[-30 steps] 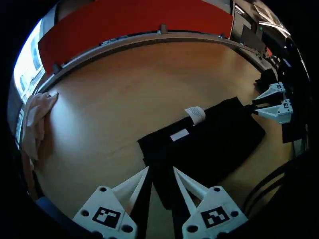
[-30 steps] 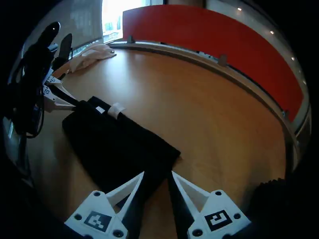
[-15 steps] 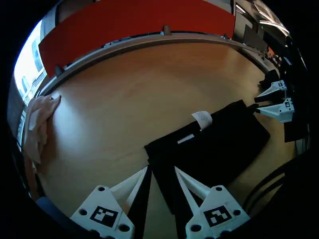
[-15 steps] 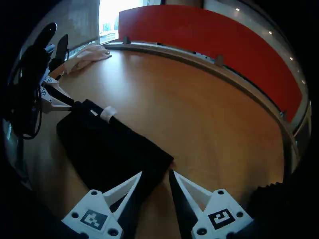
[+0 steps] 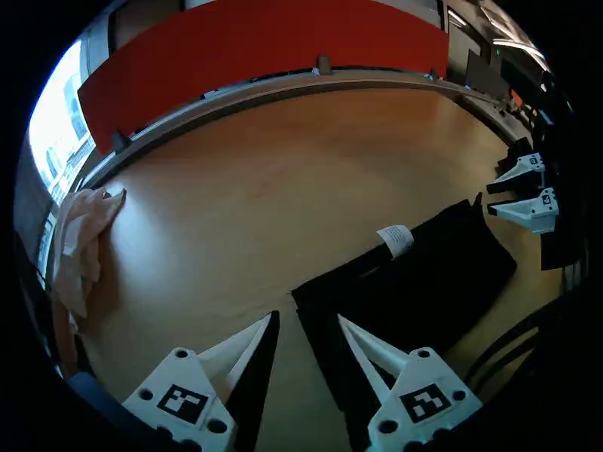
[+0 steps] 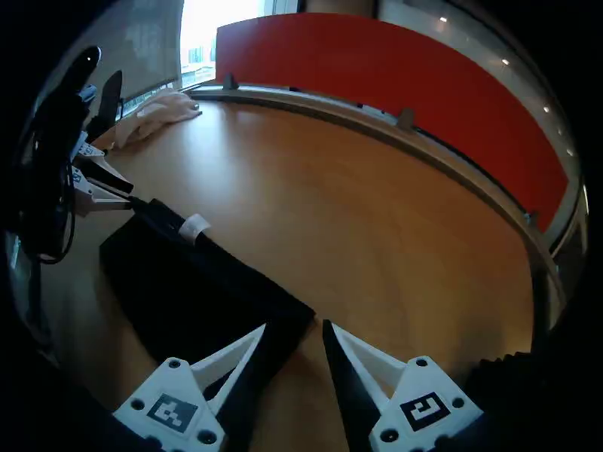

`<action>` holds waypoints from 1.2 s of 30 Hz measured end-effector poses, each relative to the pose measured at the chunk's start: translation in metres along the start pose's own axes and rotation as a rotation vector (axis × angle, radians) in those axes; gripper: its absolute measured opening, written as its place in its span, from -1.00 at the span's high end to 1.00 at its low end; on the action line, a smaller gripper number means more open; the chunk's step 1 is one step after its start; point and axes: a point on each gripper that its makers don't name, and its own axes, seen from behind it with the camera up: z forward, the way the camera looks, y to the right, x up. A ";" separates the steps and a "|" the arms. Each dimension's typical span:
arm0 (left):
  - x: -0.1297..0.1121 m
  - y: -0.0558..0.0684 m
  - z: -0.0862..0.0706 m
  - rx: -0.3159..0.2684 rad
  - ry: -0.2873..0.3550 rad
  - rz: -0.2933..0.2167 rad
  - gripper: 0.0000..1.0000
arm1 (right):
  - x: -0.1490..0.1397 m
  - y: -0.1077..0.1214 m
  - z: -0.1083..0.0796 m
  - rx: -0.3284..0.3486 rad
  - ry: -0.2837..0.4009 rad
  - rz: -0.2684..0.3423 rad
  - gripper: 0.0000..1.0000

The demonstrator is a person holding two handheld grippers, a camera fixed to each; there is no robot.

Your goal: Fold towel

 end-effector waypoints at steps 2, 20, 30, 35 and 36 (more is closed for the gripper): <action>0.000 -0.001 -0.001 0.001 0.000 -0.003 -0.30 | 0.000 0.000 -0.001 -0.002 0.001 -0.003 -0.41; -0.006 0.000 -0.018 -0.013 0.012 -0.021 -0.89 | -0.002 -0.011 -0.016 0.005 0.019 0.002 -0.84; -0.028 0.005 -0.035 -0.012 0.008 -0.040 -0.89 | -0.014 -0.022 -0.032 0.007 0.022 0.003 -0.84; -0.040 0.009 -0.045 -0.011 0.007 -0.055 -0.88 | -0.021 -0.028 -0.042 0.008 0.024 -0.002 -0.85; -0.043 0.010 -0.047 -0.011 0.007 -0.058 -0.88 | -0.022 -0.029 -0.044 0.008 0.024 -0.003 -0.84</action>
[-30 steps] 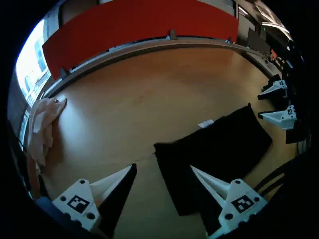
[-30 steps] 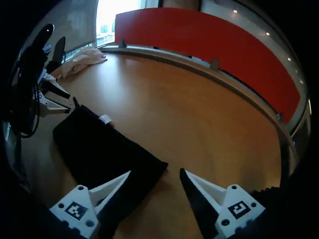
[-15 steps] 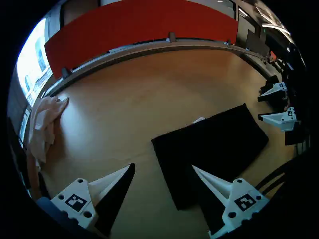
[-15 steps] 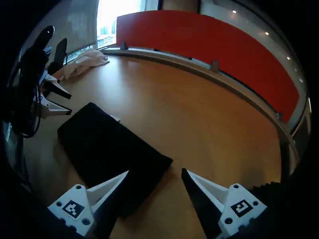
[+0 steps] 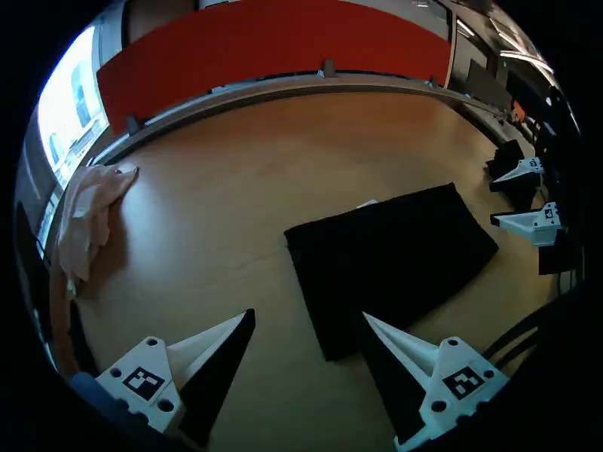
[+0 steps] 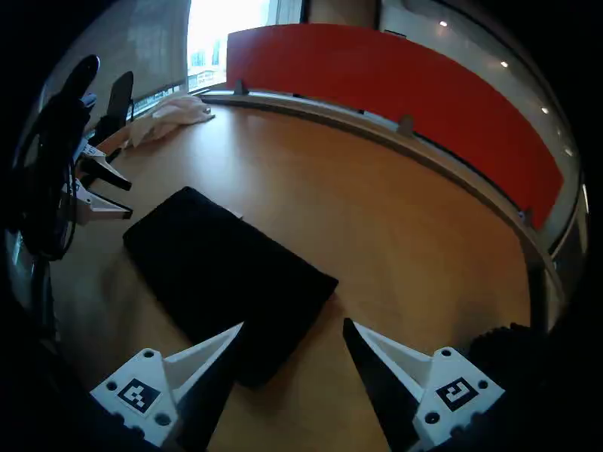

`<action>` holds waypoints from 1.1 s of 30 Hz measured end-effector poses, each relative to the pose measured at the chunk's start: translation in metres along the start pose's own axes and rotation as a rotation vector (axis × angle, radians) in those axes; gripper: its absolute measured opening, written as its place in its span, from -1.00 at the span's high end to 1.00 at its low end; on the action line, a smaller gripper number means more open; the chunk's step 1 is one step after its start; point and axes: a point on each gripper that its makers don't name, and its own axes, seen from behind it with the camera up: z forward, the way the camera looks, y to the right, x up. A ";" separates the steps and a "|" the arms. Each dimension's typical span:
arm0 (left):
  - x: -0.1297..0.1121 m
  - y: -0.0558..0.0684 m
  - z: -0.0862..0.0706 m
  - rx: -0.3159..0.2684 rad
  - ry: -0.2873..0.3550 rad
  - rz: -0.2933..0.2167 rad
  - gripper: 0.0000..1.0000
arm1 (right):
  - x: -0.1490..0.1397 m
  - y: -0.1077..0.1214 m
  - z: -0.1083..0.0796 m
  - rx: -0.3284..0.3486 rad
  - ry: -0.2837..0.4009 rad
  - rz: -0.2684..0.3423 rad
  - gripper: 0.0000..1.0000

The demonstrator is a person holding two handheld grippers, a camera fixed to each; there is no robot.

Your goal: Fold towel

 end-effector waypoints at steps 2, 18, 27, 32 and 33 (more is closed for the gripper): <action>-0.005 0.002 -0.004 0.000 0.000 -0.005 -0.89 | -0.002 -0.002 -0.004 -0.001 0.001 0.000 -0.84; -0.029 0.009 -0.021 0.011 0.003 -0.043 -0.89 | -0.017 -0.010 -0.020 -0.004 0.002 0.011 -0.84; -0.039 0.009 -0.033 0.029 0.017 -0.064 -0.89 | -0.018 -0.014 -0.020 0.014 0.005 -0.014 -0.85; -0.046 0.008 -0.039 0.043 0.031 -0.094 -0.89 | -0.019 -0.017 -0.018 0.030 0.001 -0.034 -0.84; -0.048 0.007 -0.040 0.047 0.036 -0.100 -0.89 | -0.020 -0.018 -0.018 0.033 0.000 -0.038 -0.84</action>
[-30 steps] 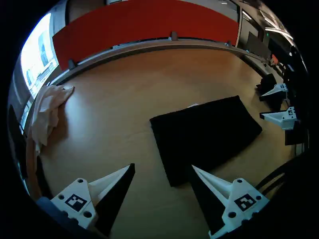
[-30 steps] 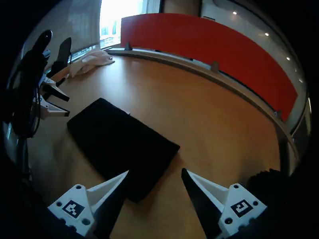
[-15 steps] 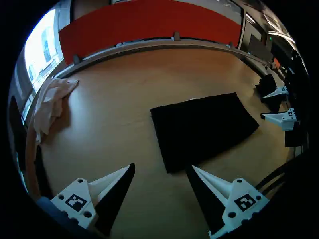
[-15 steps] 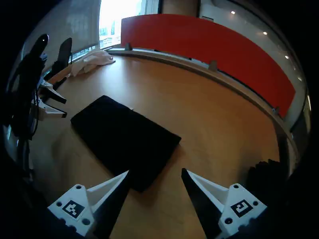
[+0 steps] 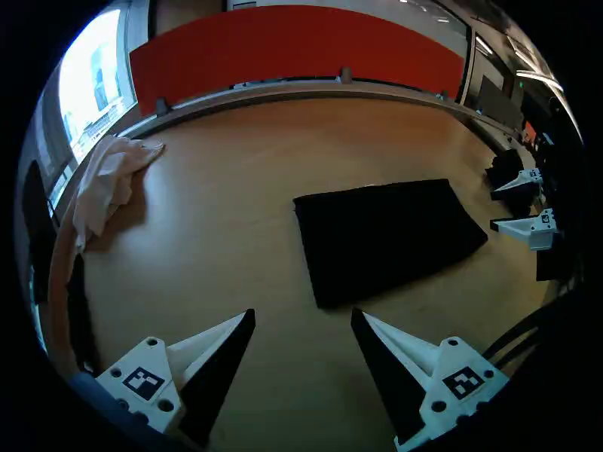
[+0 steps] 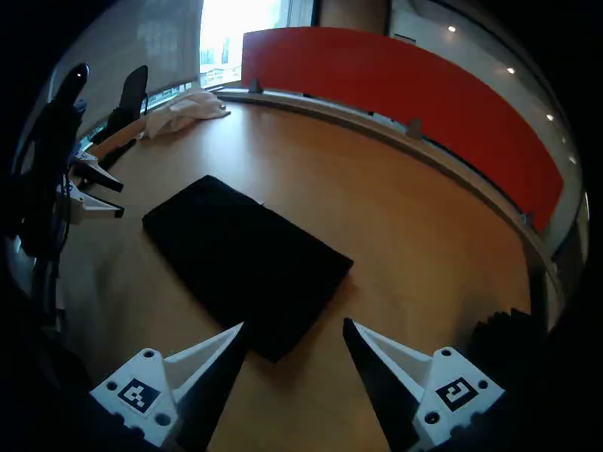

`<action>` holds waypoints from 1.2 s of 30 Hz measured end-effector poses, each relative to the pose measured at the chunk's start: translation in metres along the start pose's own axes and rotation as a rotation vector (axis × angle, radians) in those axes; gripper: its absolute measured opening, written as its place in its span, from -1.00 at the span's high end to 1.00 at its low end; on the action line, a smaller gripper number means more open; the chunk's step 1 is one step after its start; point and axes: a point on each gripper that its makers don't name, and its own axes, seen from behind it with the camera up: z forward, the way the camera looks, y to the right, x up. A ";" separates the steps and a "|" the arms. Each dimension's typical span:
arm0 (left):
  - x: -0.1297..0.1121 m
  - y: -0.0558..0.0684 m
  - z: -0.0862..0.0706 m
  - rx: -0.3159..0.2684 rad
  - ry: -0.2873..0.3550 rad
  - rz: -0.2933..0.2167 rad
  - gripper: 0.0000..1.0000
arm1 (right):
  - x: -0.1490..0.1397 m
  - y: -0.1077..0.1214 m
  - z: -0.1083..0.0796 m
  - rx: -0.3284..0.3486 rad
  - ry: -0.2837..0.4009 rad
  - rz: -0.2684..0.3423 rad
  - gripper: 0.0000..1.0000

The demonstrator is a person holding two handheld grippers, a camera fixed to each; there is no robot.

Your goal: Fold towel

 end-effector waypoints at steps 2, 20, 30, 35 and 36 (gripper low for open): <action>-0.003 -0.001 -0.003 0.005 0.007 -0.010 -0.89 | 0.000 -0.001 0.001 0.007 -0.001 -0.005 -0.85; -0.027 -0.004 -0.026 0.037 0.066 -0.057 -0.89 | -0.009 -0.011 0.004 0.077 -0.039 -0.078 -0.82; -0.036 -0.006 -0.042 0.053 0.122 -0.081 -0.89 | -0.013 -0.017 0.006 0.113 -0.062 -0.109 -0.73; -0.039 -0.008 -0.049 0.063 0.147 -0.086 -0.89 | -0.018 -0.018 0.007 0.128 -0.086 -0.133 -0.57; -0.039 -0.008 -0.050 0.066 0.153 -0.087 -0.89 | -0.019 -0.019 0.007 0.132 -0.092 -0.138 -0.53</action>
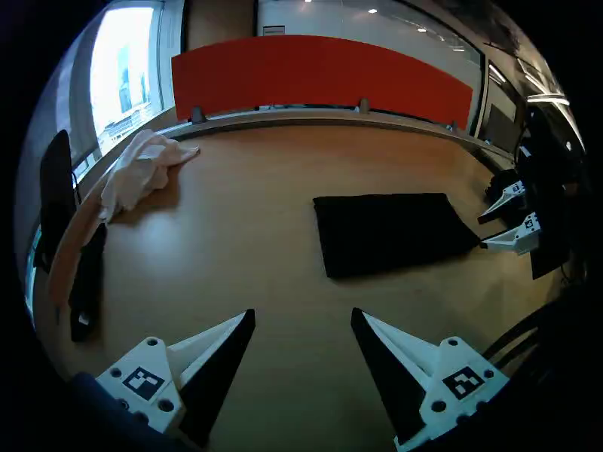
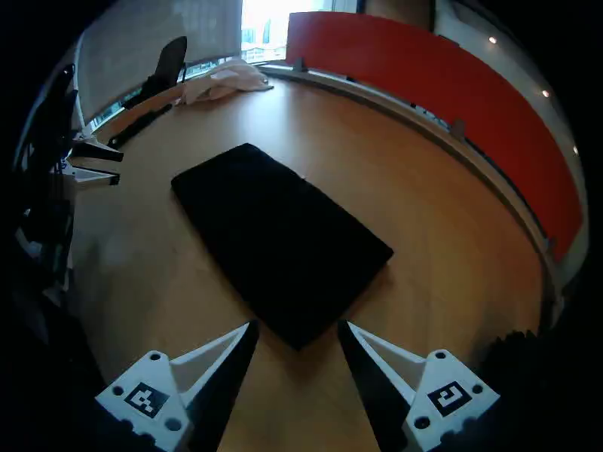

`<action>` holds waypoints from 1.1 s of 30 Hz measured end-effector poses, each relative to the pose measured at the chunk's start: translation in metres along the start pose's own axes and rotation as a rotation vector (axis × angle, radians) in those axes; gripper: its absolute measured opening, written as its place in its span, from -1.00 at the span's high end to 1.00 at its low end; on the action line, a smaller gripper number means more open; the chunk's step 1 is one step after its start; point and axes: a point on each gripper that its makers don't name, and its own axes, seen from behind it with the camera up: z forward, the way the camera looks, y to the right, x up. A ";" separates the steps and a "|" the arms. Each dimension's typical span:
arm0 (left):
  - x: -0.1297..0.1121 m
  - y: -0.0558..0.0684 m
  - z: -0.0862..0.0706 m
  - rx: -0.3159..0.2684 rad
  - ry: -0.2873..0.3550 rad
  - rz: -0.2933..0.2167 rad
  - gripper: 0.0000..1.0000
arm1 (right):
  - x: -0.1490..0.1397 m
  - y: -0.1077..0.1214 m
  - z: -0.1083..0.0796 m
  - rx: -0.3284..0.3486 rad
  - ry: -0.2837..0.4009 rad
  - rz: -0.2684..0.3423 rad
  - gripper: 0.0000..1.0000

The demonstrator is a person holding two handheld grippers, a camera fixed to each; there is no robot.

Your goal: Fold towel

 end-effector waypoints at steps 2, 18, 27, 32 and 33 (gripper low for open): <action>0.000 -0.002 -0.002 0.006 0.009 -0.002 -0.89 | -0.002 -0.001 0.000 0.009 -0.009 -0.009 -0.47; -0.007 -0.005 -0.017 0.035 0.060 -0.016 -0.89 | -0.018 -0.002 0.001 0.046 -0.072 -0.054 0.04; -0.015 -0.007 -0.026 0.056 0.068 -0.030 -0.89 | -0.024 0.003 0.004 0.051 -0.094 -0.060 0.24; -0.016 -0.010 -0.028 0.070 0.075 -0.030 -0.89 | -0.025 0.005 0.007 0.058 -0.102 -0.069 0.31; -0.017 -0.010 -0.029 0.071 0.075 -0.030 -0.88 | -0.025 0.005 0.008 0.059 -0.103 -0.071 0.31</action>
